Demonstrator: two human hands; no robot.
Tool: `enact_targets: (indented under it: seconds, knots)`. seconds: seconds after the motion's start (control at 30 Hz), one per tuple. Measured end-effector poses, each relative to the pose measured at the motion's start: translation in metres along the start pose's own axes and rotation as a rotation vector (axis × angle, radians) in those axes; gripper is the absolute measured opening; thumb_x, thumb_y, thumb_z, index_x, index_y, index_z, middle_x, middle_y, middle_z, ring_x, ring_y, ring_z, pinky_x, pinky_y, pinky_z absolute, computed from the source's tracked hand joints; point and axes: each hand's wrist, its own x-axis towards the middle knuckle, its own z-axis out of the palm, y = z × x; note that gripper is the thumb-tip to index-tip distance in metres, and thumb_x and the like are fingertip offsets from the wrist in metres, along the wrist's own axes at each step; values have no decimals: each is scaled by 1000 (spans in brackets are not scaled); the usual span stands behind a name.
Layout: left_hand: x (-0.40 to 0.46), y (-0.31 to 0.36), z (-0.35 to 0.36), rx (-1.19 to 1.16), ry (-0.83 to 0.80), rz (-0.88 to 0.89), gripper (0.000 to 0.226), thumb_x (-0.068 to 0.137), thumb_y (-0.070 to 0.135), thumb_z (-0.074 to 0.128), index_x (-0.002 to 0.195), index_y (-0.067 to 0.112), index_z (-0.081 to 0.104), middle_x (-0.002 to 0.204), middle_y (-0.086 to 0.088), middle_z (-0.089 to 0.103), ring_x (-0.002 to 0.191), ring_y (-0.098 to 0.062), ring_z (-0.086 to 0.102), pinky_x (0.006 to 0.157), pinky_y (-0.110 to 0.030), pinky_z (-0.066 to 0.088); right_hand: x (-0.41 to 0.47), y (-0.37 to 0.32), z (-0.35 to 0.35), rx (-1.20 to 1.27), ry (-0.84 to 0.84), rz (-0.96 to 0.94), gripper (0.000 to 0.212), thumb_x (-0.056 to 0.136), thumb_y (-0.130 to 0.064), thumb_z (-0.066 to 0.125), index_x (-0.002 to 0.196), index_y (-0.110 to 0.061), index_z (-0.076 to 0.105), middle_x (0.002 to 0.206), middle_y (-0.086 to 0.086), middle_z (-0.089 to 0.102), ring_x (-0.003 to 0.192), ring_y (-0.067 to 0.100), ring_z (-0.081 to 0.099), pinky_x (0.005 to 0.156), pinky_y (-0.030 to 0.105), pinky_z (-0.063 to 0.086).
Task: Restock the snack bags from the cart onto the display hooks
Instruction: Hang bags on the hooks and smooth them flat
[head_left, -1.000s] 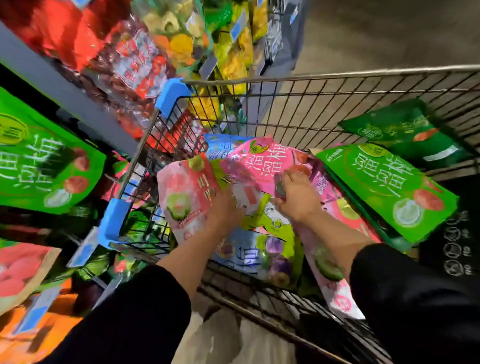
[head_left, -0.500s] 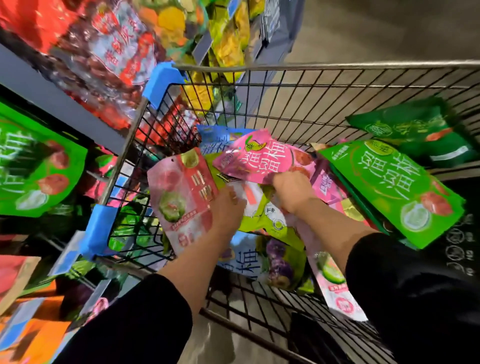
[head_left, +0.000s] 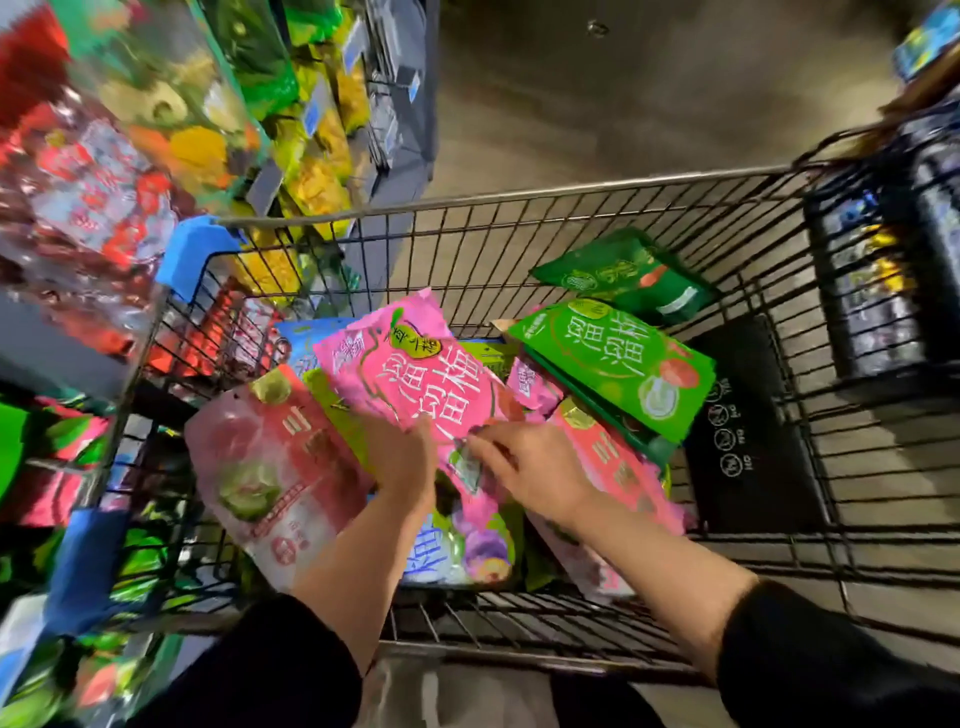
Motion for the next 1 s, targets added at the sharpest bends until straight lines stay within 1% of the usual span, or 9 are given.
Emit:
enact_targets:
  seconds: [0.13, 0.27, 0.37, 0.47, 0.57, 0.7, 0.8, 0.87, 1.0]
  knots:
    - [13, 9, 1, -161, -91, -68, 71, 80, 20, 68, 141, 4, 35, 104, -9, 54, 90, -22, 56, 79, -41, 51, 9, 65, -42, -70, 282, 349, 32, 95, -34, 51, 107, -8, 64, 106, 16, 67, 98, 34, 63, 77, 40, 47]
    - [25, 10, -6, -413, -78, 66, 48, 68, -11, 56, 107, 13, 43, 79, -7, 44, 67, -21, 45, 50, -29, 45, 29, 132, -61, -354, 17, 508, 55, 95, -41, 49, 137, -6, 42, 145, 20, 38, 135, 35, 36, 110, 50, 31]
    - [26, 5, -7, -411, -143, 48, 59, 75, -21, 55, 122, 10, 41, 86, -4, 57, 72, -21, 58, 59, -30, 54, 38, 147, -54, -399, -251, 582, 64, 98, -58, 28, 153, -30, 11, 162, 5, 3, 149, 27, 2, 113, 62, 2]
    - [23, -7, 4, -349, -242, 8, 71, 69, -14, 65, 130, 15, 40, 95, -4, 61, 89, -27, 60, 80, -46, 54, 32, 133, -34, -414, -323, 580, 68, 95, -65, 17, 153, -33, 1, 162, 6, -5, 149, 29, -3, 114, 63, -1]
    - [14, -12, 15, -189, -245, 7, 73, 73, -8, 71, 132, 20, 37, 105, -4, 64, 94, -24, 62, 85, -39, 55, 19, 116, -20, -352, -316, 567, 71, 94, -67, 15, 154, -32, 0, 162, 11, -7, 148, 32, -6, 116, 57, -4]
    - [10, -16, 24, -110, -183, -30, 83, 76, 3, 73, 144, 15, 27, 127, -15, 59, 106, -27, 60, 97, -49, 48, 10, 114, -23, -410, -163, 461, 55, 102, -47, 24, 150, -22, 26, 154, 18, 27, 140, 36, 29, 110, 46, 27]
    - [17, -20, 30, -104, -162, -46, 74, 81, -5, 66, 142, 14, 28, 117, -13, 61, 95, -26, 62, 92, -48, 51, 31, 132, -45, -365, 43, 512, 31, 89, -15, 50, 120, -8, 51, 117, 19, 58, 108, 37, 57, 76, 42, 46]
    - [19, -22, 32, -133, -186, -48, 67, 82, -11, 61, 137, 15, 32, 106, -5, 63, 83, -19, 61, 82, -39, 52, 51, 148, -61, -362, 49, 590, 53, 85, -21, 64, 130, -4, 43, 128, 24, 48, 120, 41, 48, 91, 45, 45]
    - [23, -29, 32, -160, -194, -54, 57, 84, -10, 61, 131, 13, 38, 107, -3, 63, 85, -15, 63, 74, -34, 53, 86, 176, -79, -300, -308, 805, 135, 59, -71, 73, 153, -18, -8, 159, 20, 0, 149, 32, -3, 114, 59, 0]
